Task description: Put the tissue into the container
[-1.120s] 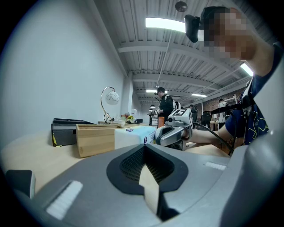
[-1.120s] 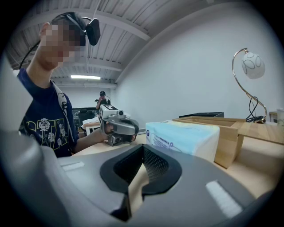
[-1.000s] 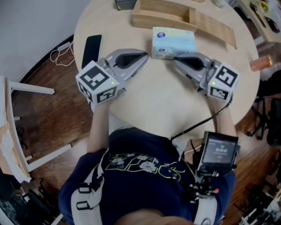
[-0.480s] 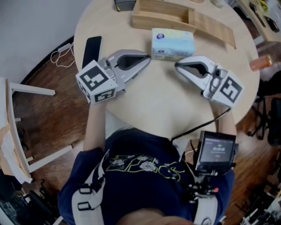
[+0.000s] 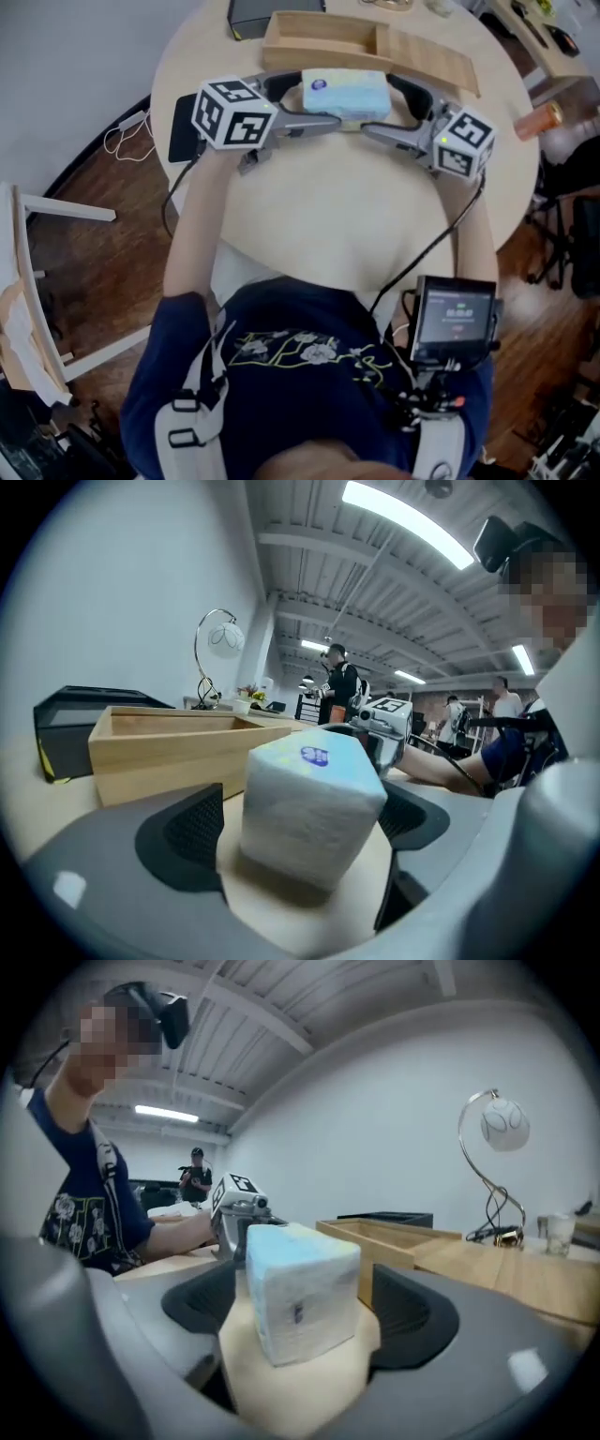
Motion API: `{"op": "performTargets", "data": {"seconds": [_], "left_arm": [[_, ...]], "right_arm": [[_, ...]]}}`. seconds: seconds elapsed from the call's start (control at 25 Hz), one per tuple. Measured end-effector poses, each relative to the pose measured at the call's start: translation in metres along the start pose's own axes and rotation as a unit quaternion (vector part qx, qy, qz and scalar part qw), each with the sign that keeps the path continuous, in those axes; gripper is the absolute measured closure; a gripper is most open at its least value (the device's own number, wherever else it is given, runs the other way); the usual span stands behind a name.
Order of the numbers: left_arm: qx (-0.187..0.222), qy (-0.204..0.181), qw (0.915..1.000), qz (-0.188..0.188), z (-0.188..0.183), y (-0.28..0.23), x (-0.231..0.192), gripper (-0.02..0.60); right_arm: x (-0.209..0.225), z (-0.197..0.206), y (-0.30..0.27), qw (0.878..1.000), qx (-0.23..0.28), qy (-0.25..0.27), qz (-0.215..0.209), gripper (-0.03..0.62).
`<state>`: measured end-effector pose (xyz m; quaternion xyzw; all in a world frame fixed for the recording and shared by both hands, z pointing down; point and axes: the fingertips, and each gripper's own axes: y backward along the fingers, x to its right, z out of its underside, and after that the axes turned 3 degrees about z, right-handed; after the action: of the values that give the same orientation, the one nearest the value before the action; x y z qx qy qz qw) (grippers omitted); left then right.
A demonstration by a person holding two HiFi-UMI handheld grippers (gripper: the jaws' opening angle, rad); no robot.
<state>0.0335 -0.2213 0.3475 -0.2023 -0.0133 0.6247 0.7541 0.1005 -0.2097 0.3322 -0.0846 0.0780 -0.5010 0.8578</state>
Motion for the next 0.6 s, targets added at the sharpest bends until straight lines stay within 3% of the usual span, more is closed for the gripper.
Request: {"op": "performTargets", "data": {"seconds": [0.04,0.12,0.16,0.32,0.48,0.6], "left_arm": [[-0.008,0.000,1.0000,-0.005,0.002,0.000,-0.004,0.094],[-0.030,-0.009,0.9994,-0.014,0.006,0.001,-0.006,0.120],[-0.037,-0.012,0.9991,-0.016,0.006,0.003,-0.005,0.189],[-0.037,-0.022,0.9990,-0.011,-0.016,0.018,0.002,0.209],[-0.013,-0.043,0.9990,0.000,-0.082,0.042,0.004,0.210],[-0.011,-0.062,0.9980,-0.002,-0.128,0.054,-0.018,0.210]], "right_arm": [[0.002,0.005,-0.004,1.000,-0.011,-0.012,-0.003,0.189],[0.005,0.009,-0.008,0.999,-0.020,-0.036,-0.005,0.253],[0.005,0.007,-0.010,0.999,-0.020,-0.046,-0.005,0.258],[0.005,-0.028,-0.006,0.997,0.021,-0.068,0.008,0.272],[0.012,-0.098,0.002,0.997,0.059,-0.040,0.029,0.276],[0.038,-0.141,-0.008,0.997,0.063,-0.025,0.042,0.278]]}}
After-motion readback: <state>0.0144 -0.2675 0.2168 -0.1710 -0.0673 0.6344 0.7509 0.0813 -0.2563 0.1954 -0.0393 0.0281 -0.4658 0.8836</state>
